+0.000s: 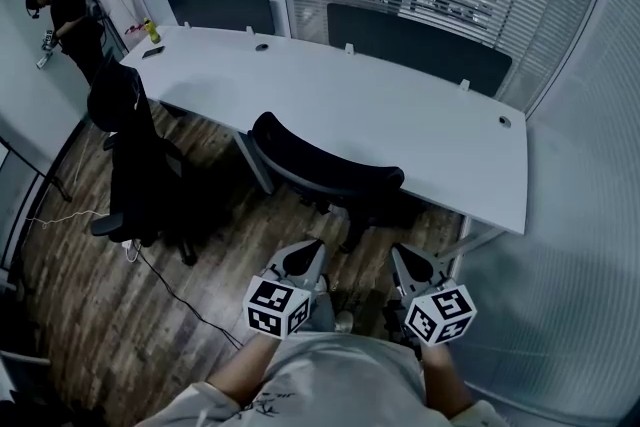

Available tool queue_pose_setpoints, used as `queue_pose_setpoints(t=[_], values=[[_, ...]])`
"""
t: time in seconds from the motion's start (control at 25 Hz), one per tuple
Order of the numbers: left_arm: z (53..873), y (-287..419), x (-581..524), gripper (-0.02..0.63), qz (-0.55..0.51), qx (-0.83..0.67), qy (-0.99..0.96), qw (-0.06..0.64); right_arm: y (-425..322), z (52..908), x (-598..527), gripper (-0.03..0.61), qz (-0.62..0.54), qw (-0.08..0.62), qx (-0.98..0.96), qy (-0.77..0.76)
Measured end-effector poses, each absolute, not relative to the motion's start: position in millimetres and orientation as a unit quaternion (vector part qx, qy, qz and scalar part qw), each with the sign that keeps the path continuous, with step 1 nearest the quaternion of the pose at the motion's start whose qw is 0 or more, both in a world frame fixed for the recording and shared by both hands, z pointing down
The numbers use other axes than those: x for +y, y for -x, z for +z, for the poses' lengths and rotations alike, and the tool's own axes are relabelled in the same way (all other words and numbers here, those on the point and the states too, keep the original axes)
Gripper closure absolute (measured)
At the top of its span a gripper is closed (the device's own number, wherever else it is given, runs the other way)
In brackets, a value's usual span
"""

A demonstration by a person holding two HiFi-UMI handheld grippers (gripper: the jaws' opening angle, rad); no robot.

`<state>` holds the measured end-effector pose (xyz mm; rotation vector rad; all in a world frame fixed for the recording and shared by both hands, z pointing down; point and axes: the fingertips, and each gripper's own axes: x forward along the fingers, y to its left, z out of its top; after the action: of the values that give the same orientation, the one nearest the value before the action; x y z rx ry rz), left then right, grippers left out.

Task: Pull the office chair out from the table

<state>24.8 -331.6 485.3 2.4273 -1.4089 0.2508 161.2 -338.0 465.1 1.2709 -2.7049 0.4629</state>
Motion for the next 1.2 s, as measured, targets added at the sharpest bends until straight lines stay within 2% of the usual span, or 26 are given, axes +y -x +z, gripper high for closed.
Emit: queue_pose_setpoints(t=[0.56, 0.88, 1.0, 1.2], values=[[489, -7, -376, 0.588, 0.092, -0.516, -0.838, 0.15, -166, 457, -382, 0.571, 0.122, 0.069, -0.887, -0.441], [494, 11, -393, 0.483, 0.095, -0.53, -0.827, 0.161, -161, 454, -400, 0.567, 0.108, 0.082, -0.889, -0.438], [497, 16, -400, 0.421, 0.097, -0.536, -0.823, 0.163, -162, 454, -406, 0.514, 0.104, 0.086, -0.888, -0.439], [495, 27, -423, 0.332, 0.101, -0.547, -0.816, 0.158, -163, 451, -421, 0.477, 0.094, 0.094, -0.886, -0.445]])
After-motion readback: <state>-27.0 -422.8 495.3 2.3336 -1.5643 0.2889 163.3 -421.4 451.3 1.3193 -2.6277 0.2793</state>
